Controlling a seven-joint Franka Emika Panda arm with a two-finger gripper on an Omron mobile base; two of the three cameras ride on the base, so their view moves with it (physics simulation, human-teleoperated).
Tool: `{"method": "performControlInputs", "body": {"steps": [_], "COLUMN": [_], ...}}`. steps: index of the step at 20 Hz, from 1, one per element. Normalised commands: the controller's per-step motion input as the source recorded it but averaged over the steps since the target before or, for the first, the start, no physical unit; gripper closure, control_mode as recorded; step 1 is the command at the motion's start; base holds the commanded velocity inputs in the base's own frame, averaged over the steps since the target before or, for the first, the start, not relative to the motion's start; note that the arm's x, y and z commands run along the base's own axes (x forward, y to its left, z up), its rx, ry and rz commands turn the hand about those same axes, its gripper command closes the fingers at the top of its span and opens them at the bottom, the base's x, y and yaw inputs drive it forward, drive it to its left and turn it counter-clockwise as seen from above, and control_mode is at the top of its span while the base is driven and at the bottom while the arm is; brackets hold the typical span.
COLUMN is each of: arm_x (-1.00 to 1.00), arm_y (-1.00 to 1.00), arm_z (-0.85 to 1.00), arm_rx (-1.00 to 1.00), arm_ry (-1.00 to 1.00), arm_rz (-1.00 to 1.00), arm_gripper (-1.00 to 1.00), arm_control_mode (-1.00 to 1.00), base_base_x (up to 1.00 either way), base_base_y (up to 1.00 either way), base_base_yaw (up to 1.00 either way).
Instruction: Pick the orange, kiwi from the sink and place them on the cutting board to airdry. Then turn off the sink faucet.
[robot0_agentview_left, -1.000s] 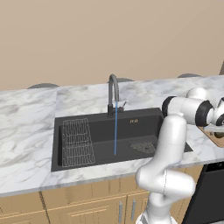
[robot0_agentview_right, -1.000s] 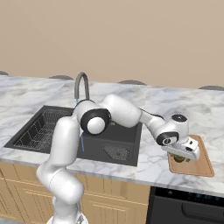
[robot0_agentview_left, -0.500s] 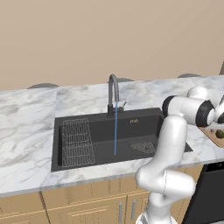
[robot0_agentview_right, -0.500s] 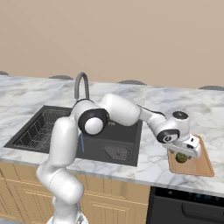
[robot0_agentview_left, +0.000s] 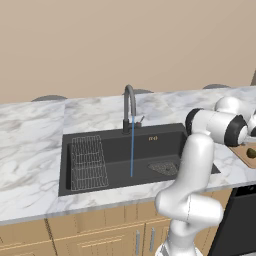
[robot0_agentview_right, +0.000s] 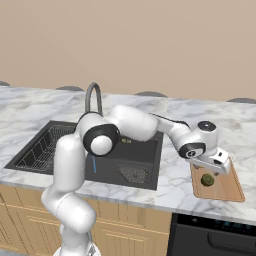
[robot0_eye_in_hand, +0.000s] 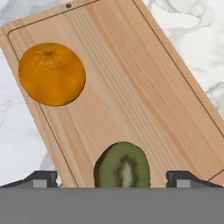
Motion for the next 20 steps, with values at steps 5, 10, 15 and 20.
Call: {"method": "performControlInputs", "body": {"steps": [5, 10, 15, 20], "arm_x": [0.00, 0.01, 0.05, 0.01], "arm_y": [0.31, 0.36, 0.44, 0.38], "arm_z": [0.27, 0.23, 0.19, 0.15], "arm_rx": [0.00, 0.00, 0.00, 0.00], "arm_ry": [-0.04, -0.01, 0.00, 0.00], "arm_rz": [0.00, 0.00, 0.00, 0.00], "arm_gripper": [-1.00, -1.00, -1.00, -1.00], "arm_control_mode": [-1.00, -1.00, -1.00, -1.00], "base_base_x": [0.00, 0.00, 0.00, 0.00], "base_base_y": [0.00, 0.00, 0.00, 0.00], "base_base_yaw": [0.00, 0.00, 0.00, 0.00]}}
